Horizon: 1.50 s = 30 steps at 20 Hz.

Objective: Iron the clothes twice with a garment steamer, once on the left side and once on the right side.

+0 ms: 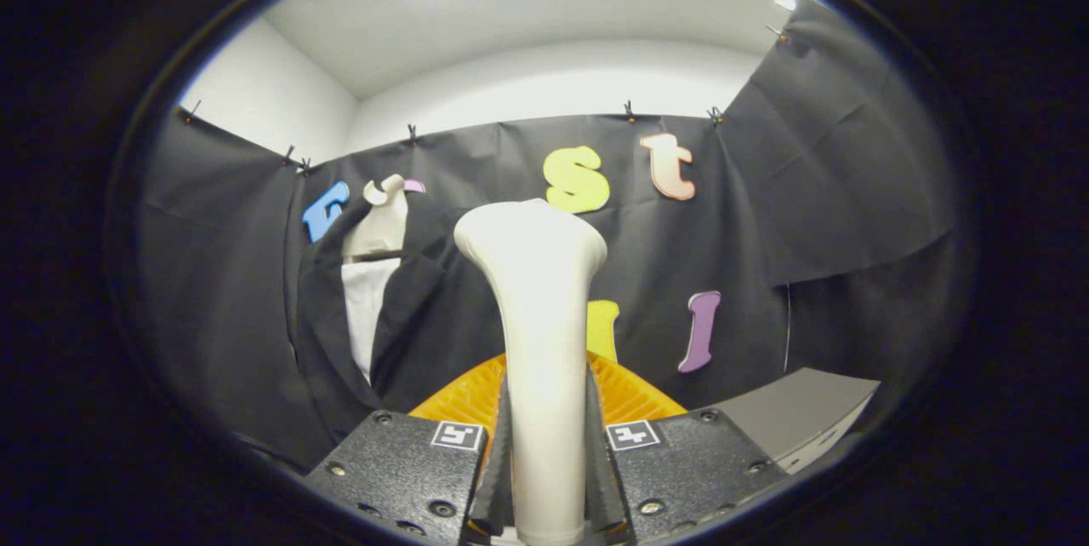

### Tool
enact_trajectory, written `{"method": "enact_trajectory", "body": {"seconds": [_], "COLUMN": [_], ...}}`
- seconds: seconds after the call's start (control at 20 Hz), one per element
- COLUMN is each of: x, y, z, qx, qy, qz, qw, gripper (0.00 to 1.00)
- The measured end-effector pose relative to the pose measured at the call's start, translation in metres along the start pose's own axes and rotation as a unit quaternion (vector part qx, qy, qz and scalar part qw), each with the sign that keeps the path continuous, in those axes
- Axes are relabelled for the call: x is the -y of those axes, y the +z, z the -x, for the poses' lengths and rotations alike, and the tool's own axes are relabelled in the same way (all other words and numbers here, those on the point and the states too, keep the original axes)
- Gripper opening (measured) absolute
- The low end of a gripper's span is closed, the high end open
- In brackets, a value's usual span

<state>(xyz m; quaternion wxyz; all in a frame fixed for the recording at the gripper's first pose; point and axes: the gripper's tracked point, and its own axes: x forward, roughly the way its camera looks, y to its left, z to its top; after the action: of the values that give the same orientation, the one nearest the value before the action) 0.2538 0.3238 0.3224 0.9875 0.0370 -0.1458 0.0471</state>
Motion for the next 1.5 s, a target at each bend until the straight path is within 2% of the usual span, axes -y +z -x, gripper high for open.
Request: {"method": "enact_trajectory", "body": {"seconds": [0.4, 0.75, 1.05, 1.5], "x": [-0.050, -0.086, -0.095, -0.080], "y": [0.030, 0.021, -0.009, -0.044], "z": [-0.054, -0.075, -0.067, -0.047], "qx": [0.043, 0.034, 0.008, -0.025], "qy": [0.037, 0.055, 0.048, 0.018], "qz": [0.016, 0.044, 0.057, 0.070], "qw": [0.998, 0.997, 0.997, 0.997], "gripper": [0.39, 0.39, 0.39, 0.39]}}
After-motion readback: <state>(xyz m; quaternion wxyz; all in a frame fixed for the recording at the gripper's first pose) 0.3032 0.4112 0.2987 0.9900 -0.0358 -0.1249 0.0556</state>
